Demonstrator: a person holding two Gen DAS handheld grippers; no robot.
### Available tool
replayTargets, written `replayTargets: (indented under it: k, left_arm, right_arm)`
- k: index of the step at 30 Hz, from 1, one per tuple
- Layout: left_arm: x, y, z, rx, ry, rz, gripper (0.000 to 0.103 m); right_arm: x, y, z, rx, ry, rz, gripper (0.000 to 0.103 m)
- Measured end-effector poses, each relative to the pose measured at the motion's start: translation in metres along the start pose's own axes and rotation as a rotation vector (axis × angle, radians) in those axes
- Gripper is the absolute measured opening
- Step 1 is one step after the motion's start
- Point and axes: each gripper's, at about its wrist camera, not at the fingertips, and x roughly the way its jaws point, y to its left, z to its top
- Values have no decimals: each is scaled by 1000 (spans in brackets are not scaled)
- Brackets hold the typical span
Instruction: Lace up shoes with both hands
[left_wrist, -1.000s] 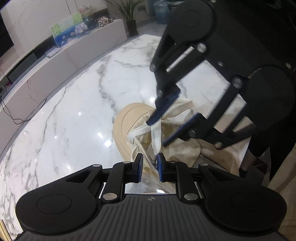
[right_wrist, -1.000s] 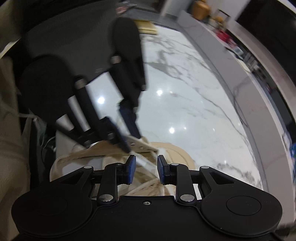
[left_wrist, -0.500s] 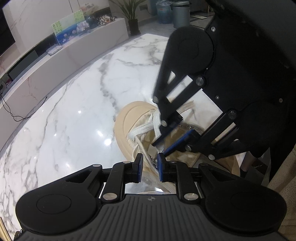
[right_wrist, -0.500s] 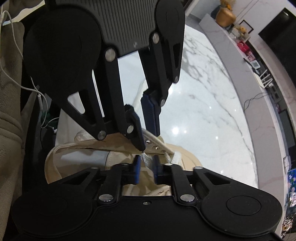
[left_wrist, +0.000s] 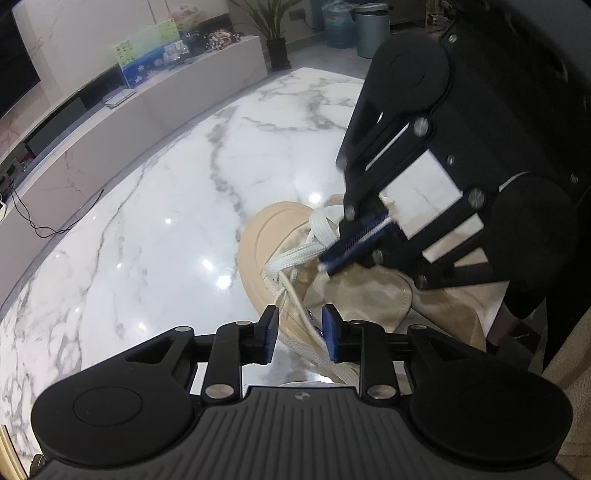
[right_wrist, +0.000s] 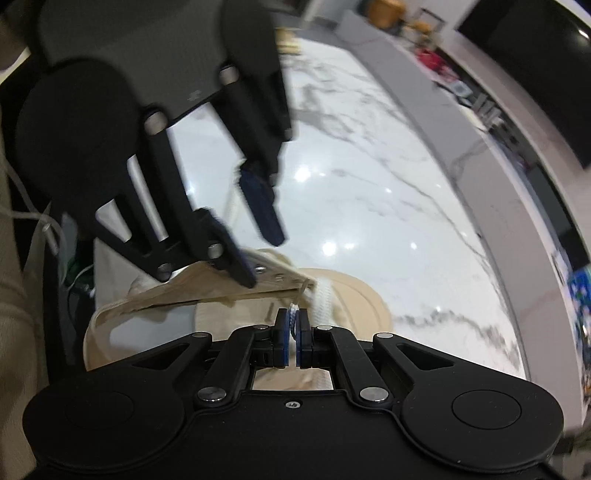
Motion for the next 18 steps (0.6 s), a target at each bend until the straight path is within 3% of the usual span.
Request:
replayTargets:
  k: [10,14,18]
  left_arm:
    - [-1,0,0,-44,-9,27,29]
    - [-2,-2,1,-41,-18,20,18]
    - [-2,-4,2,-42,-25,7,11]
  right_arm:
    - [-19,-24,-5,238,-27,-111,1]
    - [-33,-25,-19,267,-23,-132,1]
    - [-40,-12,-22,220,-25,-76,1]
